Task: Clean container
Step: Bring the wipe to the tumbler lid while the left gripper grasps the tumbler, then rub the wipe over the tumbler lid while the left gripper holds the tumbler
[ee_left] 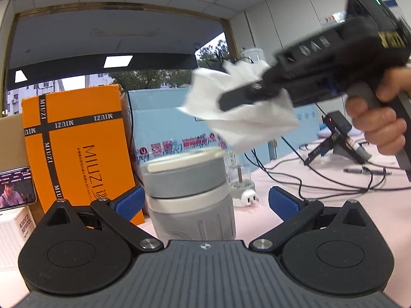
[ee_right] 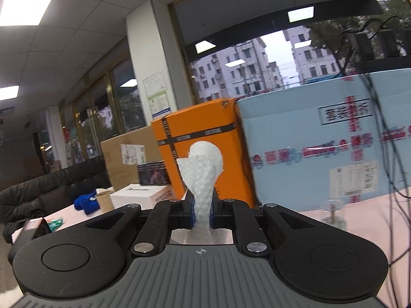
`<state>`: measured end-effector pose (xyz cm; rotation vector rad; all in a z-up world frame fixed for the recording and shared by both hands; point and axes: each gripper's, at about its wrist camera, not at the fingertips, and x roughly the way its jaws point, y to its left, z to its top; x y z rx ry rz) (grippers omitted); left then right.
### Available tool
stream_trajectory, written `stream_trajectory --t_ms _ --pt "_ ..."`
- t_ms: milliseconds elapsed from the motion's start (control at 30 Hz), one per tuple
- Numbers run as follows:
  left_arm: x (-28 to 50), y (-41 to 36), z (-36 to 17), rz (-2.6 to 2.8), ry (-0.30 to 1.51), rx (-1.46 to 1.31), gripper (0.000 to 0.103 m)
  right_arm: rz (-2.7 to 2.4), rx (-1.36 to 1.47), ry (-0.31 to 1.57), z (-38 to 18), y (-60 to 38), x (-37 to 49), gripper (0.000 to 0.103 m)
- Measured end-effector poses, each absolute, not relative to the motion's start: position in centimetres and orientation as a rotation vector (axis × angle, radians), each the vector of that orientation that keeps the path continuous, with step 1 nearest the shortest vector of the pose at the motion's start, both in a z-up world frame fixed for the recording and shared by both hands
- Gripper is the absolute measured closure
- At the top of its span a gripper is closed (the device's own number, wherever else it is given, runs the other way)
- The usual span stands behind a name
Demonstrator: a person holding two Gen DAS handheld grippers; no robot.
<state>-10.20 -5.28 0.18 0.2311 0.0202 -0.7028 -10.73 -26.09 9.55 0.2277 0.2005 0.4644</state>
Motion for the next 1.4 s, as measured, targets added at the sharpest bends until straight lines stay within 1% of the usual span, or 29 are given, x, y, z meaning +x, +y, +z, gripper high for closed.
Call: stream_trajectory --t_ms 267,467,600,633,667,767,1067,1200,1400 --pt "-9.4 -6.2 -0.4 -0.631 0.029 0.256 0.000 0.513 0.206 0.284 9.1 -22.4 -7.6 0.094" --pt "-7.6 -6.2 -0.4 -0.624 0.112 0.219 0.000 0.488 0.174 0.300 8.9 -21.1 -6.7 0.094" --pt "-7.2 -6.3 -0.5 -0.633 0.123 0.220 0.000 0.475 0.140 0.311 8.7 -20.3 -6.2 0.094" --pt "-7.1 -6.4 -0.5 -0.632 0.128 0.220 0.003 0.470 0.130 0.311 8.7 -20.1 -6.1 0.094" --pt "-7.0 -6.5 -0.5 -0.631 0.132 0.219 0.010 0.465 0.120 0.310 8.7 -20.0 -6.1 0.094" --pt "-6.8 -6.4 -0.5 -0.625 0.140 0.209 0.019 0.454 0.095 0.306 8.9 -19.6 -6.3 0.094" --pt "-6.6 -6.3 -0.6 -0.633 0.134 0.207 0.019 0.383 0.021 0.285 9.2 -19.5 -6.3 0.094" --pt "-6.5 -6.2 -0.6 -0.635 0.133 0.206 0.019 0.341 0.021 0.283 9.1 -20.1 -6.1 0.094" --pt "-6.6 -6.3 -0.6 -0.635 0.130 0.207 0.019 0.417 0.059 0.303 8.8 -20.2 -6.6 0.094"
